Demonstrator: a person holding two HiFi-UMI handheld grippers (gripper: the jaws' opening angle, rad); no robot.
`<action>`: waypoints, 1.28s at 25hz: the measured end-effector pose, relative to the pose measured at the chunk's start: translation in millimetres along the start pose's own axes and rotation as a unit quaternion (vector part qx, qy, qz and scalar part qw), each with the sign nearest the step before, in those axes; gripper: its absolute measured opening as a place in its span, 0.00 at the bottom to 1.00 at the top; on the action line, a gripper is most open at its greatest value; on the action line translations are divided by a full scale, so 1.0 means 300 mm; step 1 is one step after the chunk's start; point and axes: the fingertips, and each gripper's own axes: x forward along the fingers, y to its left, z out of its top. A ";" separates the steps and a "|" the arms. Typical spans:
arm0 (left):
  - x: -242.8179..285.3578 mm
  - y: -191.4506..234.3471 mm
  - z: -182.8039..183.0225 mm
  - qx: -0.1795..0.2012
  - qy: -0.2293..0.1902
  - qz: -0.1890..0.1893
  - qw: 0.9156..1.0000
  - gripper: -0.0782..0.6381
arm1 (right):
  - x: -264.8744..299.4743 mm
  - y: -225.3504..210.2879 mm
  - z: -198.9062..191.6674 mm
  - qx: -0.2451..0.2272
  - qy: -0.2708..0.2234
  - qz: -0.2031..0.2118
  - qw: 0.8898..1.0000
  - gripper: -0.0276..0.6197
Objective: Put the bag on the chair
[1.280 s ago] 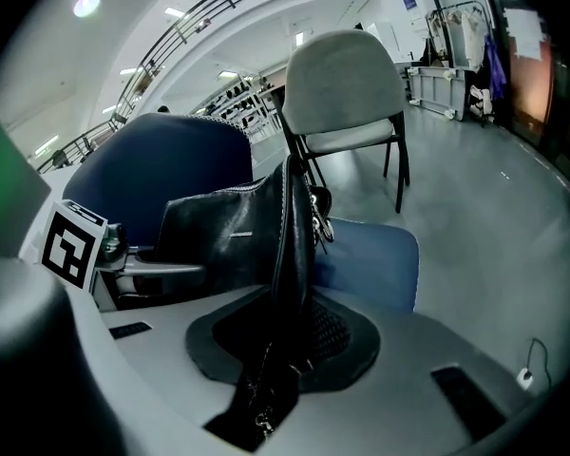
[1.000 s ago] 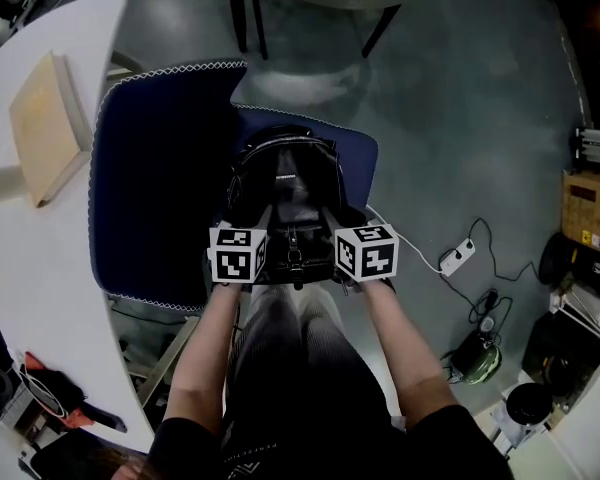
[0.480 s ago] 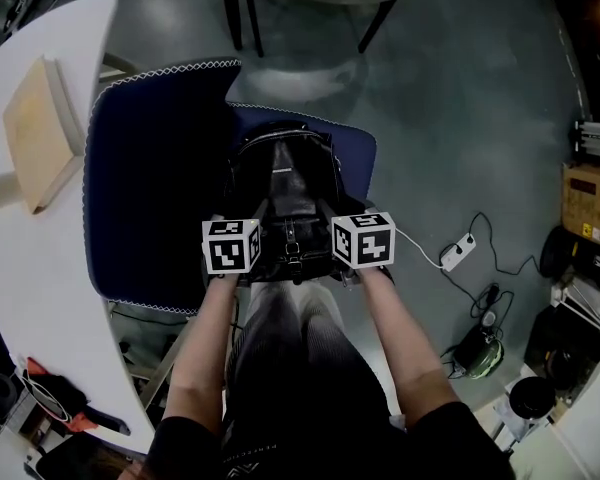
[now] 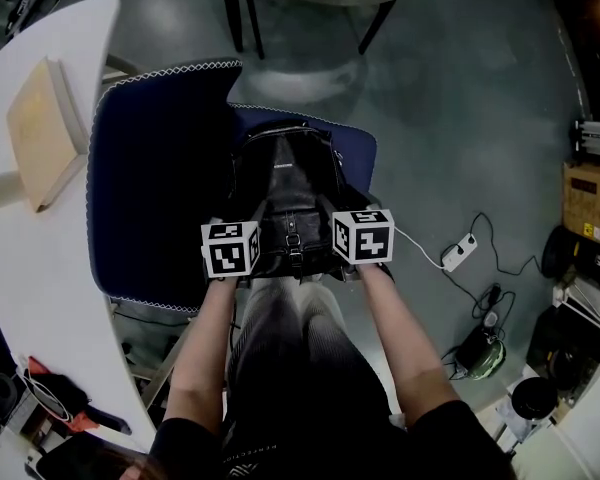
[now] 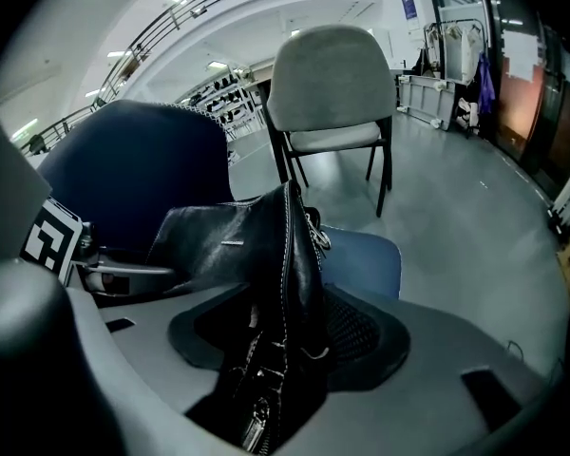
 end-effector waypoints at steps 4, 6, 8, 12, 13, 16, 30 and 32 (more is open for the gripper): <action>-0.017 0.000 0.003 0.000 -0.005 0.004 1.000 0.56 | -0.016 -0.006 0.007 0.001 -0.006 -0.011 1.000 0.41; -0.029 -0.001 0.005 -0.002 -0.007 0.004 1.000 0.56 | -0.032 -0.006 0.017 0.011 -0.014 -0.012 1.000 0.41; -0.040 -0.002 0.006 -0.002 -0.009 0.006 1.000 0.56 | -0.048 0.000 0.024 0.011 -0.021 -0.011 1.000 0.41; -0.057 -0.008 0.011 -0.004 -0.012 0.009 1.000 0.56 | -0.066 0.014 0.024 0.001 -0.020 -0.004 1.000 0.40; -0.063 -0.009 0.015 -0.004 -0.013 0.010 1.000 0.56 | -0.072 0.014 0.026 0.001 -0.020 -0.003 1.000 0.40; -0.084 -0.015 0.029 0.000 -0.019 0.014 1.000 0.56 | -0.091 0.019 0.031 0.002 -0.024 0.003 1.000 0.39; -0.213 -0.067 0.075 -0.021 -0.058 0.007 0.998 0.42 | -0.188 0.074 0.050 0.005 -0.037 0.031 0.999 0.23; -0.233 -0.079 0.086 -0.021 -0.063 0.003 0.998 0.39 | -0.205 0.081 0.051 0.006 -0.039 0.032 0.999 0.21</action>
